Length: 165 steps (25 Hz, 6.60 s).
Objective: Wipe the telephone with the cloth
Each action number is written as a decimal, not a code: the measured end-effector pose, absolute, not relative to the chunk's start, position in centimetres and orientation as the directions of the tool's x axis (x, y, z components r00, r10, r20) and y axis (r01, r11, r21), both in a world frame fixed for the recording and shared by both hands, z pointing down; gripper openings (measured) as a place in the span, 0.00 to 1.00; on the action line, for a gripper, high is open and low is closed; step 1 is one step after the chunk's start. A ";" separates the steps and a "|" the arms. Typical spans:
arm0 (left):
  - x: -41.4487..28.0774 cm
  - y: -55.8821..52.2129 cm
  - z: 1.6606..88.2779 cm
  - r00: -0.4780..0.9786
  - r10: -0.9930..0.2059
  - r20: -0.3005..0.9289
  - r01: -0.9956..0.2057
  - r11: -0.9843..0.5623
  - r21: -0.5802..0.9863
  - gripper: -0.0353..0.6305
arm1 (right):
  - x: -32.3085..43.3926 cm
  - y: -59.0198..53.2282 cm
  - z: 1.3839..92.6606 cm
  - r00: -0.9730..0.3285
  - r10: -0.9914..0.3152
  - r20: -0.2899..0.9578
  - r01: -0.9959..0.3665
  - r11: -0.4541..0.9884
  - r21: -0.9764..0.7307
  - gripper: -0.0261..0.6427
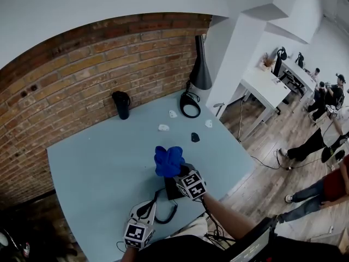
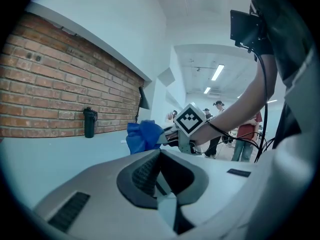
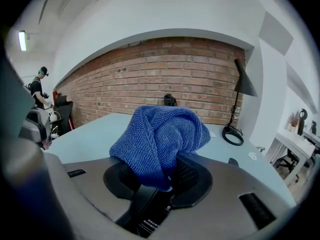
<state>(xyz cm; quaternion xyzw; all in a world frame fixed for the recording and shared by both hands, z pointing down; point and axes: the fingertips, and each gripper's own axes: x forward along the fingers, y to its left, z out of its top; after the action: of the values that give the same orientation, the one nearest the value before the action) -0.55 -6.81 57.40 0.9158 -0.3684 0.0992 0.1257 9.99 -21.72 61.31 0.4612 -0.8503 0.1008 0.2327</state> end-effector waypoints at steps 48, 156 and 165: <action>-0.8 -6.7 59.3 0.719 -0.613 0.328 -0.681 -0.714 0.159 0.07 | 8.6 -17.7 69.5 -0.426 -0.636 0.644 -0.794 0.604 0.071 0.24; -2.5 -6.8 61.3 0.677 -0.627 0.385 -0.718 -0.677 0.161 0.07 | 11.5 -22.6 67.8 -0.424 -0.723 0.545 -0.796 0.585 0.157 0.23; -2.4 -6.6 61.1 0.680 -0.624 0.384 -0.715 -0.681 0.161 0.07 | 11.6 -21.2 68.2 -0.424 -0.715 0.556 -0.799 0.584 0.142 0.23</action>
<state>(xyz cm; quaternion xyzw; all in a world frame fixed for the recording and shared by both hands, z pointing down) -2.41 -6.58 61.07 0.9042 -0.3702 0.1509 0.1506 11.56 -21.18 68.24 0.4504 -0.8406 0.0723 0.2921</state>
